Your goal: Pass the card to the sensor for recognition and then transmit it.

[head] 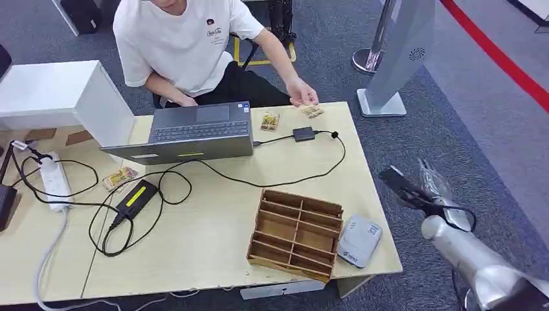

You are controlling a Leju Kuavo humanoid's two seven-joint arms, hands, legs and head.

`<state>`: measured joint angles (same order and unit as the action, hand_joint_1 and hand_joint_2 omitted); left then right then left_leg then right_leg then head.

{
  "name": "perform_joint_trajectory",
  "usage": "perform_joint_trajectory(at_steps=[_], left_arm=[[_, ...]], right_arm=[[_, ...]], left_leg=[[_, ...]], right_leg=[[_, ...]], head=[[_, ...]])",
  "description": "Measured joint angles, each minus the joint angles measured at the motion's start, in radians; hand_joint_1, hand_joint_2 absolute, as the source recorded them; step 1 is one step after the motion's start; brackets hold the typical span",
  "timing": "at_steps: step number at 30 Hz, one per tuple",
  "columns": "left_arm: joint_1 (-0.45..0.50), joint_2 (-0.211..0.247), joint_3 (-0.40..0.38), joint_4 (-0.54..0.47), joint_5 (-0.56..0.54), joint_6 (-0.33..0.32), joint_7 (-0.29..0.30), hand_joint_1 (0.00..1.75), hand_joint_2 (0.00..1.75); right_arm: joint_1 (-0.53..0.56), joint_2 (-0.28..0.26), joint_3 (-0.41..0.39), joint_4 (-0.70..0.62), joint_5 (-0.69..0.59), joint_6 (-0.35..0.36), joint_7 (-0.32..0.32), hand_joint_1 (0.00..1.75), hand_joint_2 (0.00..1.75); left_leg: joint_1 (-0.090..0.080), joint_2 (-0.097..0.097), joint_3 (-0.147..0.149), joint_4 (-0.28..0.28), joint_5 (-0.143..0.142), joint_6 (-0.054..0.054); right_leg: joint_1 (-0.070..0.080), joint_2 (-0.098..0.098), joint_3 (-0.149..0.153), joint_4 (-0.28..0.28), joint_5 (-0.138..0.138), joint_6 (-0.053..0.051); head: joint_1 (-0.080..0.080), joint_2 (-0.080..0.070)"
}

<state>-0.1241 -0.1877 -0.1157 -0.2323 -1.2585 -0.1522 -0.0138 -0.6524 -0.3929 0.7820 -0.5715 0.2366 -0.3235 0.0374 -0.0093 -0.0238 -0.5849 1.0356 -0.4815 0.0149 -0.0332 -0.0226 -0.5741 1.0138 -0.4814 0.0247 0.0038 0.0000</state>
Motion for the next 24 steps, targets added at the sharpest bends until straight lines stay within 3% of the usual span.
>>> perform_joint_trajectory(at_steps=[12,24], left_arm=[[-0.032,0.022,-0.166,0.005,-0.103,-0.046,-0.067,0.0,1.75],[-0.071,0.027,-0.34,0.006,-0.205,-0.104,-0.146,0.0,1.75]], right_arm=[[-0.099,0.106,-0.026,-0.201,0.321,0.078,0.09,0.0,1.75],[-0.252,0.22,-0.095,-0.272,0.681,0.071,0.152,0.0,1.75]], left_leg=[[0.0,-0.002,0.0,0.0,0.001,0.0],[0.001,-0.001,0.001,0.0,0.001,-0.001]], right_leg=[[0.0,-0.002,0.001,0.001,0.0,0.0],[0.001,-0.002,0.001,0.001,0.0,-0.001]], head=[[0.0,0.0],[0.001,0.0]])
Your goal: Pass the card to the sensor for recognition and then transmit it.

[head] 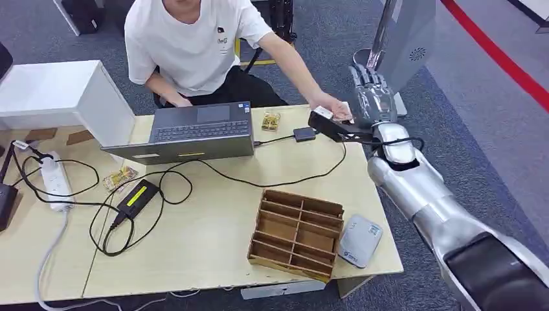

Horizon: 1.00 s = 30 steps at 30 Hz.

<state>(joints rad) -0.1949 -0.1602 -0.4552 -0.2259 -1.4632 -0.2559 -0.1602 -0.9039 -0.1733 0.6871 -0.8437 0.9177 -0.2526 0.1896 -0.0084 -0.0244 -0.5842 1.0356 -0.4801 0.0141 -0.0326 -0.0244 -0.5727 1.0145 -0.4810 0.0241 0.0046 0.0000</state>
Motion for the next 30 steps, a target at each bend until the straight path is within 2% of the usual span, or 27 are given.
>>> perform_joint_trajectory(at_steps=[6,11,16,17,18,30], left_arm=[[-0.02,0.0,-0.085,0.0,-0.045,-0.026,-0.029,0.0,1.75],[-0.032,0.0,-0.127,0.0,-0.055,-0.057,-0.038,0.0,1.75],[-0.036,-0.001,-0.134,0.0,-0.055,-0.071,-0.04,0.0,1.75],[-0.037,-0.001,-0.134,0.0,-0.055,-0.071,-0.041,0.0,1.75],[-0.037,-0.001,-0.134,0.0,-0.055,-0.071,-0.041,0.0,1.75],[-0.037,-0.002,-0.134,0.0,-0.051,-0.076,-0.03,0.0,1.75]], right_arm=[[-0.052,0.055,-0.041,-0.002,0.184,-0.049,0.006,0.0,1.75],[-0.079,0.08,-0.084,0.007,0.324,-0.119,-0.019,0.0,1.75],[-0.085,0.085,-0.11,0.018,0.348,-0.142,-0.034,0.0,1.75],[-0.085,0.085,-0.111,0.018,0.348,-0.142,-0.035,0.12,1.75],[-0.085,0.085,-0.112,0.02,0.348,-0.142,-0.036,1.75,1.75],[-0.085,0.086,-0.153,0.062,0.311,-0.167,-0.082,1.75,1.75]], left_leg=[[0.0,0.0,0.0,0.0,0.0,0.0],[0.001,0.001,0.0,0.0,0.0,-0.001],[0.001,0.001,0.0,0.0,0.0,-0.001],[0.001,0.001,0.0,0.0,0.0,-0.001],[0.001,0.001,0.0,0.0,0.0,-0.001],[0.001,0.001,0.0,0.0,0.0,-0.001]], right_leg=[[0.0,0.0,0.0,0.0,0.0,0.0],[0.001,0.0,0.0,0.0,0.0,0.0],[0.001,0.0,0.0,0.0,0.0,0.0],[0.001,0.0,0.0,0.0,0.0,0.0],[0.001,0.0,0.0,0.0,0.0,0.0],[0.001,0.0,0.0,0.0,0.0,0.0]], head=[[0.0,0.0],[0.0,0.0],[0.0,0.0],[0.0,0.0],[0.0,0.0],[0.0,0.0]])
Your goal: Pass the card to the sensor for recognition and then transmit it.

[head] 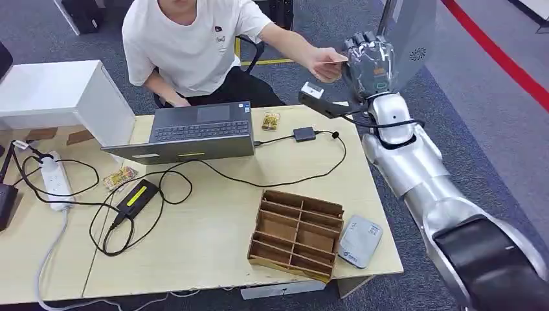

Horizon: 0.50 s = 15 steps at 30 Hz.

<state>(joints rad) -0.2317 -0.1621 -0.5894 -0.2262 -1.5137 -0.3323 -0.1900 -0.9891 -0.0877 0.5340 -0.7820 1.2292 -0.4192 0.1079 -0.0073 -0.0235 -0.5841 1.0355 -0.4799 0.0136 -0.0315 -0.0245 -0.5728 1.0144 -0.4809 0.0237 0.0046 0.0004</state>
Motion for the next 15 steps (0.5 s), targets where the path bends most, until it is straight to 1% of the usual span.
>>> perform_joint_trajectory(at_steps=[4,8,12,15], left_arm=[[0.0,-0.001,0.0,0.0,-0.003,0.0,0.0,0.0,1.75],[-0.001,-0.001,0.0,0.0,-0.003,0.0,0.0,0.0,1.75],[-0.003,-0.003,0.0,0.0,0.016,-0.026,0.019,0.0,1.75],[-0.006,-0.004,-0.001,0.0,-0.005,-0.023,-0.008,0.0,1.75]], right_arm=[[0.0,0.0,-0.008,0.014,-0.003,-0.011,-0.021,1.75,1.75],[0.0,0.0,-0.014,0.014,-0.003,-0.01,-0.027,1.75,1.75],[0.0,0.0,-0.017,0.014,-0.009,-0.01,-0.039,1.75,1.75],[0.007,0.005,-0.02,0.008,-0.024,-0.014,-0.059,1.75,1.75]], left_leg=[[0.0,0.0,0.0,0.0,0.0,0.0],[0.0,0.0,0.0,0.0,0.0,0.0],[0.0,0.001,0.0,0.0,0.0,0.0],[0.0,0.001,0.0,0.0,0.0,0.0]], right_leg=[[0.0,0.0,0.0,0.0,0.0,0.0],[0.0,0.0,0.0,0.0,0.0,0.0],[0.0,0.0,0.0,0.0,0.0,0.0],[0.0,0.0,0.0,0.0,0.0,0.0]], head=[[0.0,0.0],[0.0,0.0],[0.0,0.0],[0.0,0.0]])
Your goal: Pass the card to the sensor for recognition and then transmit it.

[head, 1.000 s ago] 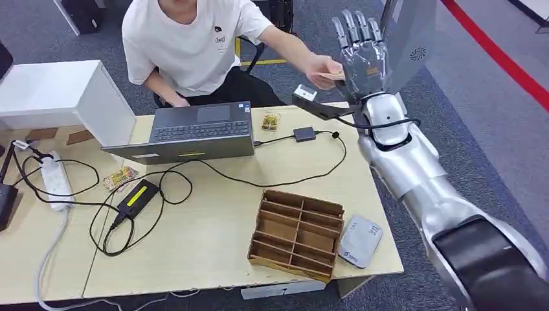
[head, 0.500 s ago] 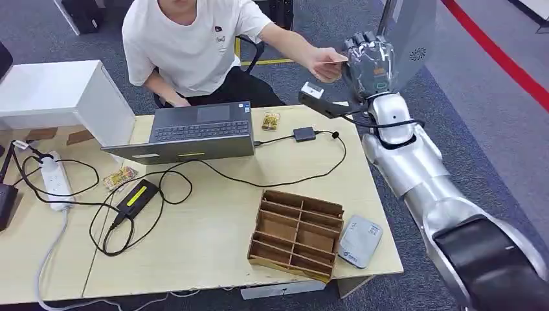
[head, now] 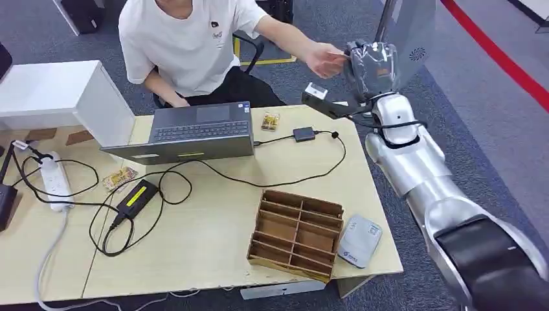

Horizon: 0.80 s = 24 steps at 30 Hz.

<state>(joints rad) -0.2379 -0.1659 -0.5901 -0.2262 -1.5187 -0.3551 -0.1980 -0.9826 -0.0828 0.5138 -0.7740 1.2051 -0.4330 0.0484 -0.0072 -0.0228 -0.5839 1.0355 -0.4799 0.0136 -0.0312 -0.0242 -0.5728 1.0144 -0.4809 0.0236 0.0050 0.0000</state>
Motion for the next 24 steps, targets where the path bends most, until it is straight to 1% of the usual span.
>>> perform_joint_trajectory(at_steps=[3,6,9,14,19,24], left_arm=[[-0.002,0.0,-0.004,0.0,0.0,0.003,-0.015,0.0,1.75],[-0.003,0.0,-0.011,0.0,0.0,0.006,-0.015,0.0,1.75],[-0.003,0.001,-0.015,0.0,0.0,0.008,-0.015,0.0,1.75],[-0.001,0.002,-0.015,0.0,0.006,0.024,-0.016,0.0,1.75],[0.0,0.004,-0.015,0.0,0.01,0.04,-0.044,0.0,1.75],[0.002,0.006,-0.015,0.0,0.01,0.059,-0.069,0.0,1.75]], right_arm=[[0.045,0.002,-0.006,-0.042,-0.024,-0.031,-0.019,1.75,1.75],[0.134,-0.003,-0.018,-0.126,-0.032,-0.063,-0.028,1.75,1.75],[0.202,-0.012,-0.026,-0.185,-0.032,-0.069,-0.031,1.75,1.75],[0.347,-0.045,-0.063,-0.318,-0.05,-0.097,-0.06,1.75,1.75],[0.51,-0.071,-0.097,-0.437,-0.055,-0.135,-0.103,1.75,1.75],[0.618,-0.073,-0.113,-0.505,-0.065,-0.149,-0.126,1.75,1.75]], left_leg=[[0.0,0.0,0.0,0.0,0.0,0.0],[0.0,0.0,0.0,0.0,0.0,0.0],[0.0,0.0,0.0,0.0,-0.001,0.0],[0.0,-0.002,0.001,0.0,-0.001,-0.001],[0.0,-0.002,0.0,0.0,-0.001,0.0],[0.0,-0.002,0.001,-0.001,-0.002,0.0]], right_leg=[[0.0,0.0,0.0,0.0,0.0,0.0],[0.0,0.0,0.0,0.0,0.0,0.0],[0.0,0.0,0.0,0.0,0.0,0.0],[0.0,-0.002,0.001,-0.001,-0.001,0.0],[0.0,-0.001,0.001,-0.001,-0.001,0.0],[0.0,-0.001,0.001,-0.001,-0.001,0.0]], head=[[0.0,0.0],[0.0,0.0],[0.0,0.0],[0.0,0.0],[0.0,0.0],[0.0,0.0]])
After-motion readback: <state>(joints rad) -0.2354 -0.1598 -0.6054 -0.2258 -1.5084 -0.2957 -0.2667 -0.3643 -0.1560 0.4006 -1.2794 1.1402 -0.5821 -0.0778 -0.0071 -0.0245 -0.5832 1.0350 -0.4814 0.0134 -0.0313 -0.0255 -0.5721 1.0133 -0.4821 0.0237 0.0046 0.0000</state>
